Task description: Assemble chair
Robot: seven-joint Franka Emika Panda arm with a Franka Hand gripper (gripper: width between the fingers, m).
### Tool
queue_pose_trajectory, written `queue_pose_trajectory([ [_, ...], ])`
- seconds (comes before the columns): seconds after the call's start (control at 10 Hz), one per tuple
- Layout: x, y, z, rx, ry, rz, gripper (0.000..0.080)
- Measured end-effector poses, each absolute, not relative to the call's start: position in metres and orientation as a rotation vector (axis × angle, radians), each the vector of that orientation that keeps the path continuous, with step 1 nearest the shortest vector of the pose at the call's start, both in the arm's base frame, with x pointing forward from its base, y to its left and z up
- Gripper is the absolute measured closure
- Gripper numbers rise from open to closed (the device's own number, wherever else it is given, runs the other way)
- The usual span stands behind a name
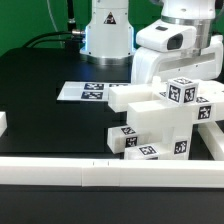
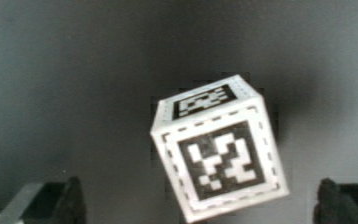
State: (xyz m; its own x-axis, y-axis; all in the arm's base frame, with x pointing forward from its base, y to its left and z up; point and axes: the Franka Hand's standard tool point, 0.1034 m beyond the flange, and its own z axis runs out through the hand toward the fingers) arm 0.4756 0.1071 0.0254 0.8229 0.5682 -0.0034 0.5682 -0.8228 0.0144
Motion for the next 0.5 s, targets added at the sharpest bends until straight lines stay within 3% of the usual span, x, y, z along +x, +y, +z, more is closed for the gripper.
queue_pose_trajectory([
  [0.5,0.453,0.105,0.014,3.012,0.830,-0.026,0.0150],
])
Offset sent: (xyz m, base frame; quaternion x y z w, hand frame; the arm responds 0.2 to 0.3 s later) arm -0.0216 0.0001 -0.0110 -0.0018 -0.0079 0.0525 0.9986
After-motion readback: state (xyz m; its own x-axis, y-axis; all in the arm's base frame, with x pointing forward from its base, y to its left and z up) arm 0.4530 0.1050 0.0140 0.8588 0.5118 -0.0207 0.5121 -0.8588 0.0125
